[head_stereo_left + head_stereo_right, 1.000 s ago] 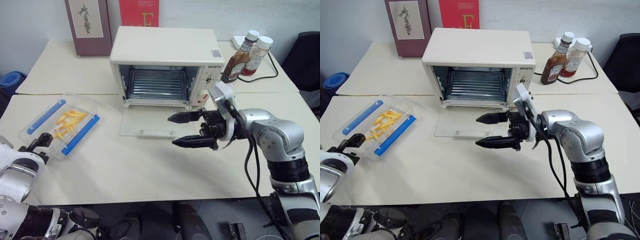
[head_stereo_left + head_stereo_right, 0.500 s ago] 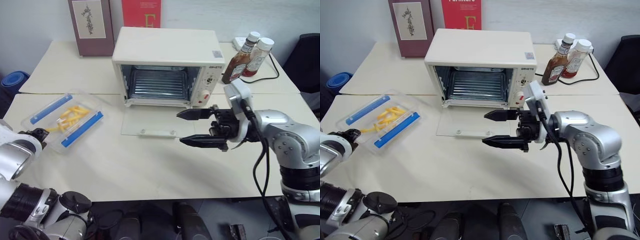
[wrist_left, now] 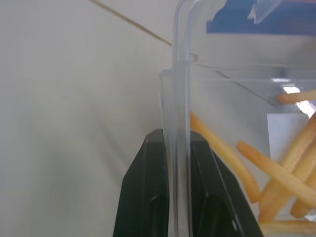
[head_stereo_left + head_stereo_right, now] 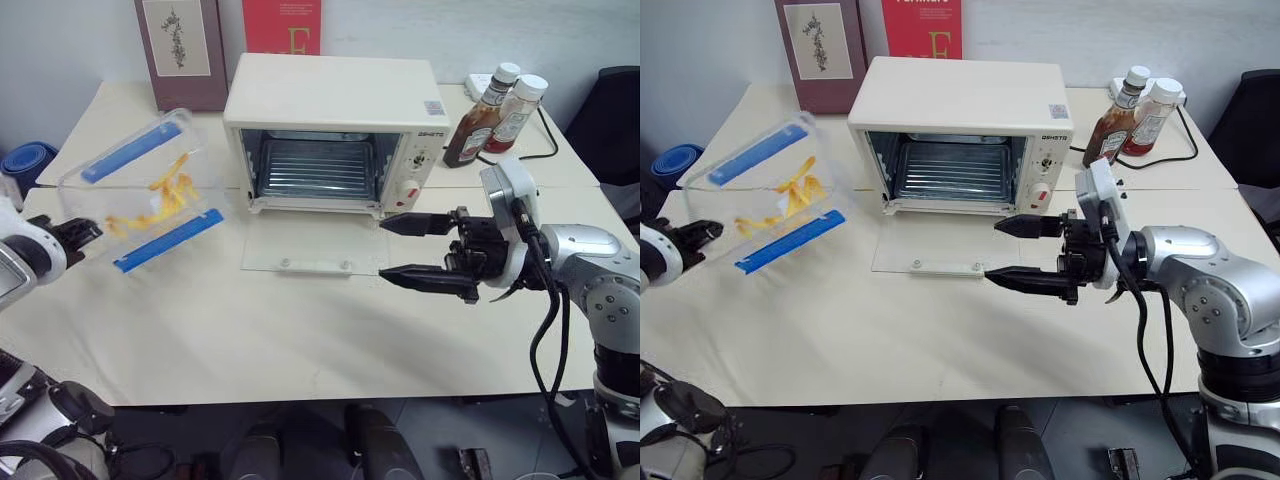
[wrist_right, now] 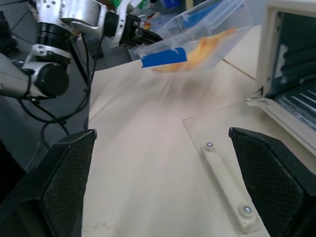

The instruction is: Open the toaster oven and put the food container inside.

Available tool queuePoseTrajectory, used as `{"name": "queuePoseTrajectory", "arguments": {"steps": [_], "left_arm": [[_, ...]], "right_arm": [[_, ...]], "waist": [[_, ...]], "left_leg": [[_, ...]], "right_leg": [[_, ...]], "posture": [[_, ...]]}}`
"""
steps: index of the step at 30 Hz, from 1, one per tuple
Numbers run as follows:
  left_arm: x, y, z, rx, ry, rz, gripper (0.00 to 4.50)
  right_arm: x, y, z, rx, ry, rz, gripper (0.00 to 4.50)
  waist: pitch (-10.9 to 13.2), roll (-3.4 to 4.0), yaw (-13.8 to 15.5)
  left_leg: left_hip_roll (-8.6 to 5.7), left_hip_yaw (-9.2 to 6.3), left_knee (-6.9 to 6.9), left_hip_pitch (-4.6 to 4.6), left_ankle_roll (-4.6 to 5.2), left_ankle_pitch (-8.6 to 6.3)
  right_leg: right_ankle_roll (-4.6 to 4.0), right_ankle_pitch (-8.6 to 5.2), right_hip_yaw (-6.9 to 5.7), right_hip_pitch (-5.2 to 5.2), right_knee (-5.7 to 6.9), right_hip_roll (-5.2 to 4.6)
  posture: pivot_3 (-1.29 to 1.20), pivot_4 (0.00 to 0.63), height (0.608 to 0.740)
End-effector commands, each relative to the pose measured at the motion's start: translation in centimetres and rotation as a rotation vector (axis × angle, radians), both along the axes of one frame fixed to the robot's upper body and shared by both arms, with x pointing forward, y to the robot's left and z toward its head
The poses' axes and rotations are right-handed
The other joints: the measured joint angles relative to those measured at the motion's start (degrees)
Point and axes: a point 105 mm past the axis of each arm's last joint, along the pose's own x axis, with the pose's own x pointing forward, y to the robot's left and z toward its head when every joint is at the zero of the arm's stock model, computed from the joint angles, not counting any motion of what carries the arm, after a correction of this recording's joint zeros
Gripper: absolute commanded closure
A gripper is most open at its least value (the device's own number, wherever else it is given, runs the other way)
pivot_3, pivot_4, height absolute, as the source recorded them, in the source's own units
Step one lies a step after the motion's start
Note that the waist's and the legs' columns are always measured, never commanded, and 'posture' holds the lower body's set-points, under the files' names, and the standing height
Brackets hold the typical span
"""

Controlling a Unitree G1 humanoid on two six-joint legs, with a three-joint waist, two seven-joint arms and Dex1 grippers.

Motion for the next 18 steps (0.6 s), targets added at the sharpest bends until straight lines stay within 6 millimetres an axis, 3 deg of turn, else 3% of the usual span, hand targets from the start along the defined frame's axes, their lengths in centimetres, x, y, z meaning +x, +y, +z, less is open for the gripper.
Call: {"name": "queuePoseTrajectory", "arguments": {"steps": [1, 7, 14, 18], "left_arm": [[0.1, -4.2, 0.4, 0.025, -0.023, -0.226, 4.39], [1.7, -9.7, 0.0, 0.015, 0.013, -0.323, 4.39], [4.4, -13.6, 0.3, 0.061, 0.079, -0.323, 4.39], [4.8, -15.0, 0.2, 0.070, 0.084, -0.345, 3.20]], "right_arm": [[0.0, -1.1, 1.5, 0.019, -0.079, -0.054, 0.00], [0.6, -2.3, 2.1, 0.010, -0.110, -0.127, 0.00], [-0.1, -5.1, 2.6, -0.029, -0.144, -0.215, 0.00], [-0.4, -5.2, 2.3, -0.026, -0.158, -0.225, 0.00]], "waist": [[0.0, 0.00, 0.0], [0.0, 0.00, 0.1], [0.0, 0.01, 1.2], [0.0, 0.01, 1.2]], "left_leg": [[0.00, 0.00, -0.01, 0.00, 0.00, 0.00], [0.03, -0.04, 0.00, 0.00, -0.01, 0.01], [-0.05, 0.11, 0.00, -0.01, 0.03, 0.02], [-0.02, 0.13, 0.00, 0.02, -0.06, 0.09]], "right_leg": [[0.00, 0.00, 0.01, 0.00, -0.01, -0.01], [0.00, 0.00, 0.02, -0.01, 0.02, -0.02], [0.03, 0.02, 0.10, -0.01, -0.05, -0.01], [0.03, 0.02, 0.12, -0.01, -0.02, 0.02]], "posture": [[0.00, 0.150, 0.740], [0.00, 0.150, 0.740], [0.00, 0.150, 0.740], [0.00, 0.150, 0.740]]}}
